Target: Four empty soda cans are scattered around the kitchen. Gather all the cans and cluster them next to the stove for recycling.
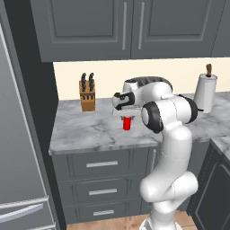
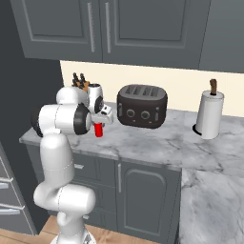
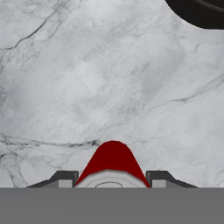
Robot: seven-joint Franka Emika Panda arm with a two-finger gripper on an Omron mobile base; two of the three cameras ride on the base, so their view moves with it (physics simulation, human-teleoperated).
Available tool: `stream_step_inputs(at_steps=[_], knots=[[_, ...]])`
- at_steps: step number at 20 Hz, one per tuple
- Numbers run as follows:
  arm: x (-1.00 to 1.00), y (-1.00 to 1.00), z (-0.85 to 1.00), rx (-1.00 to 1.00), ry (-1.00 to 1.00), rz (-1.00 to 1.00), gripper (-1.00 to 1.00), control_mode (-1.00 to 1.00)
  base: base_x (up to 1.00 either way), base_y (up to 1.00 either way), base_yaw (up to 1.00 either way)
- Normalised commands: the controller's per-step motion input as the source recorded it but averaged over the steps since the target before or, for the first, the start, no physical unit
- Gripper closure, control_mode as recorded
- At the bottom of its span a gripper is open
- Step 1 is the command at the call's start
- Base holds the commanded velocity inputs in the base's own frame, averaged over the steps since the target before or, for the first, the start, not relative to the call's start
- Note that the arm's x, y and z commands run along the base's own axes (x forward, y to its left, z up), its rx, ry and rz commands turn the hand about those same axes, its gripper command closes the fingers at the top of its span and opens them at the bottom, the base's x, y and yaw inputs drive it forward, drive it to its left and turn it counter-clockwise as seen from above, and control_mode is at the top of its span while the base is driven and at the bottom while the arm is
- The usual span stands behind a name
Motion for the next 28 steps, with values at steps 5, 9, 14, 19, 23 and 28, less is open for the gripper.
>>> stream_step_inputs(at_steps=[5, 9, 14, 19, 23, 28], knots=[[-0.38, 0.0, 0.11, -0.01, -0.02, 0.04, 1.0, -1.0, 0.0, 0.0, 0.0], [-0.4, -0.03, 0.31, 0.0, 0.0, 0.04, 1.0, -1.0, 0.0, 0.0, 0.0], [-0.29, 0.0, 0.37, 0.0, 0.02, 0.04, 1.0, -1.0, 0.0, 0.0, 0.0], [-0.42, 0.0, 0.26, 0.0, 0.01, 0.05, 1.0, -1.0, 0.0, 0.0, 0.0], [-0.43, 0.0, 0.14, 0.0, 0.0, 0.04, 1.0, -1.0, 0.0, 0.0, 0.0], [-0.44, -0.01, 0.17, 0.0, -0.01, 0.04, 1.0, -1.0, 0.0, 0.0, 0.0]])
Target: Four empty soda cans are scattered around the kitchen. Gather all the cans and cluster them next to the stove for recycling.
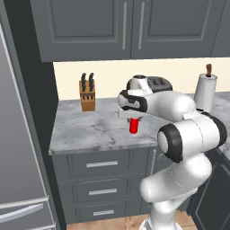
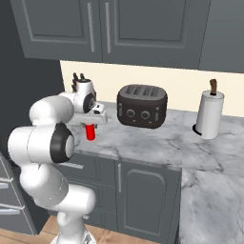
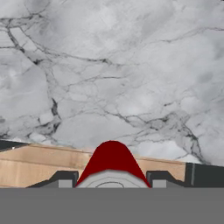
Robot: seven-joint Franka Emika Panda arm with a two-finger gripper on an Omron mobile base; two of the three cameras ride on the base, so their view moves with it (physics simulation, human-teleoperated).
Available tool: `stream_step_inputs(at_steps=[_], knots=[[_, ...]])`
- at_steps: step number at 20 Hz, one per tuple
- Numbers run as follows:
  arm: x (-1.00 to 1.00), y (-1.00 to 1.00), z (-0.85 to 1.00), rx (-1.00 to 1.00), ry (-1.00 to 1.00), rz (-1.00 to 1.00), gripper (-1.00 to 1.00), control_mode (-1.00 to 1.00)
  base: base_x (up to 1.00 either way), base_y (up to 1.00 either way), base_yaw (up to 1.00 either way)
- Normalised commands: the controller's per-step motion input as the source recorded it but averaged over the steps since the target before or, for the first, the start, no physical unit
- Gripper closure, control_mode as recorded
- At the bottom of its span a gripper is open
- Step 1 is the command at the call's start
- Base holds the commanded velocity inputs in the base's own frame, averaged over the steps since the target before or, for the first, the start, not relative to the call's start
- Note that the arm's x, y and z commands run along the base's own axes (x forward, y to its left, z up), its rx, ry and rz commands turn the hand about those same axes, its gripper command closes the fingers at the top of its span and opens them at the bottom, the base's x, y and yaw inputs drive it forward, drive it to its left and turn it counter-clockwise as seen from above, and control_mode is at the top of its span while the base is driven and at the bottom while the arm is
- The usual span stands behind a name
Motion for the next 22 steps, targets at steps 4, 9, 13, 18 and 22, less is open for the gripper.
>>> stream_step_inputs(at_steps=[4, 9, 13, 18, 22], knots=[[-0.39, -0.06, 0.22, 0.0, -0.05, 0.03, 1.0, -1.0, 0.0, 0.0, 0.0], [-0.25, -0.12, 0.34, 0.0, -0.07, 0.02, 1.0, -1.0, 0.0, 0.0, 0.0], [-0.2, -0.09, 0.28, 0.0, -0.08, 0.0, 1.0, -1.0, 0.0, 0.0, 0.0], [-0.17, -0.04, 0.17, 0.0, -0.02, 0.01, 1.0, -1.0, 0.0, 0.0, 0.0], [-0.14, -0.01, 0.15, 0.0, 0.0, 0.02, 1.0, -1.0, 0.0, 0.0, 0.0]])
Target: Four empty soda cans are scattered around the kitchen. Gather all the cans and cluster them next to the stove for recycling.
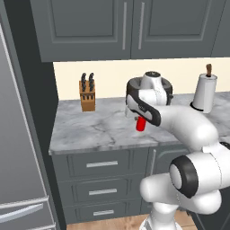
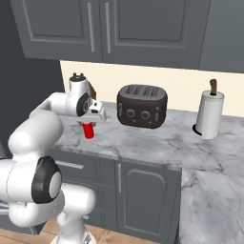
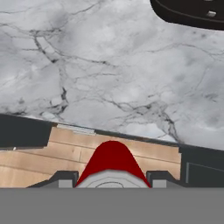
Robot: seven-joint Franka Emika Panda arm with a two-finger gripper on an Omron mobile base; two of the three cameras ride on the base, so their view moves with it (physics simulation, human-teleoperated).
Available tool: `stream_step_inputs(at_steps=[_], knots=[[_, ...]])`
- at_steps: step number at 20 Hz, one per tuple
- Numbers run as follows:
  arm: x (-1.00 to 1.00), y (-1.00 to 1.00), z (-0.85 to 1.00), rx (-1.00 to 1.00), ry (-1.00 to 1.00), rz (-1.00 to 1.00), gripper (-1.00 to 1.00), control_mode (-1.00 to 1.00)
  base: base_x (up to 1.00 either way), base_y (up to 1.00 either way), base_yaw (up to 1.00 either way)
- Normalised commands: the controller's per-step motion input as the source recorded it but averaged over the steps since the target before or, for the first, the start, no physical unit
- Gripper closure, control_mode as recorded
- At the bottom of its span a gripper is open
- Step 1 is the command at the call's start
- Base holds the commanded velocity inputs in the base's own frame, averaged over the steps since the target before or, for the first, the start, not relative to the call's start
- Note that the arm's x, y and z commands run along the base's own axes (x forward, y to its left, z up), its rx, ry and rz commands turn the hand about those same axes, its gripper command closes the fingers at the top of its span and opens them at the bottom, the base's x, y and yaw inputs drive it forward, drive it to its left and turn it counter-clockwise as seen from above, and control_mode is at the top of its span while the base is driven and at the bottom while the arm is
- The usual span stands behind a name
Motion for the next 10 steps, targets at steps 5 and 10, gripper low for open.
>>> stream_step_inputs(at_steps=[5, 10], knots=[[-0.14, -0.02, 0.15, 0.0, 0.0, 0.03, 1.0, -1.0, 0.0, 0.0, 0.0], [-0.23, -0.01, 0.12, 0.0, 0.0, 0.04, 1.0, -1.0, 0.0, 0.0, 0.0]])
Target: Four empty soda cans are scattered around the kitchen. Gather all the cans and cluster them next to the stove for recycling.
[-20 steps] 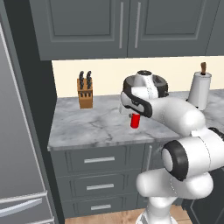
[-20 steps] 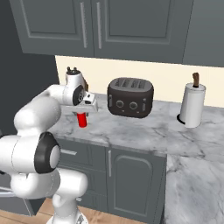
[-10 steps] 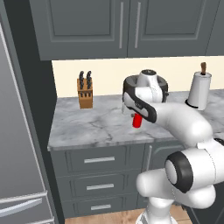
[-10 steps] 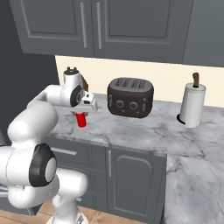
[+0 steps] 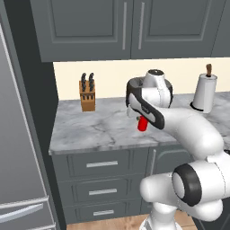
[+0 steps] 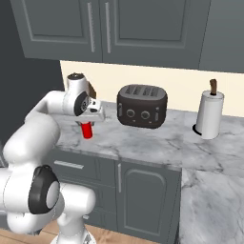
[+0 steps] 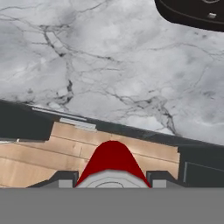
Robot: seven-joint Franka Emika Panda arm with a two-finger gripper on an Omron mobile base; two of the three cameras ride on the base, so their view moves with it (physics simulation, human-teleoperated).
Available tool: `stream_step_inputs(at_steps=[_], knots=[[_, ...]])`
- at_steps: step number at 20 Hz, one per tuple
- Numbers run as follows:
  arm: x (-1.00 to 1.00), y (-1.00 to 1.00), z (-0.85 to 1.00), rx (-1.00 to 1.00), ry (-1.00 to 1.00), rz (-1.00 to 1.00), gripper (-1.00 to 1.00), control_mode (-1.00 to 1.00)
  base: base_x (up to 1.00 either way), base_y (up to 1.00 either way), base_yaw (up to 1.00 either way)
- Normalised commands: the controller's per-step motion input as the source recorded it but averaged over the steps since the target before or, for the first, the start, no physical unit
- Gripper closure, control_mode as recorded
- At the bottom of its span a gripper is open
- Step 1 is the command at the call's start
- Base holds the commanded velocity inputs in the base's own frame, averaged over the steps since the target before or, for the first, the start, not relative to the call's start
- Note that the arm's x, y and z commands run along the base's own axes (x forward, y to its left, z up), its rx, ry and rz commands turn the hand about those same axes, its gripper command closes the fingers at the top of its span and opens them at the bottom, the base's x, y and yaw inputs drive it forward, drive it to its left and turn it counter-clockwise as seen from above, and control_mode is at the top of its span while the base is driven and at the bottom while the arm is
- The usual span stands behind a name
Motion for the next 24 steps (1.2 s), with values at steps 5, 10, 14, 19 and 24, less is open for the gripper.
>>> stream_step_inputs(at_steps=[5, 10, 14, 19, 24], knots=[[-0.13, 0.0, 0.02, 0.0, 0.0, 0.01, 1.0, 1.0, -0.21, 0.0, 0.02], [0.0, 0.0, 0.0, 0.0, 0.0, 0.0, 1.0, 1.0, -0.64, 0.0, 0.03], [0.0, 0.0, 0.0, 0.0, 0.0, 0.0, 1.0, 1.0, -0.82, 0.07, 0.01], [0.0, 0.0, 0.0, 0.0, 0.0, 0.0, 1.0, 1.0, -0.76, 0.47, 0.08], [0.0, 0.0, 0.0, 0.0, 0.0, 0.0, 1.0, 1.0, -0.61, 0.76, 0.13]])
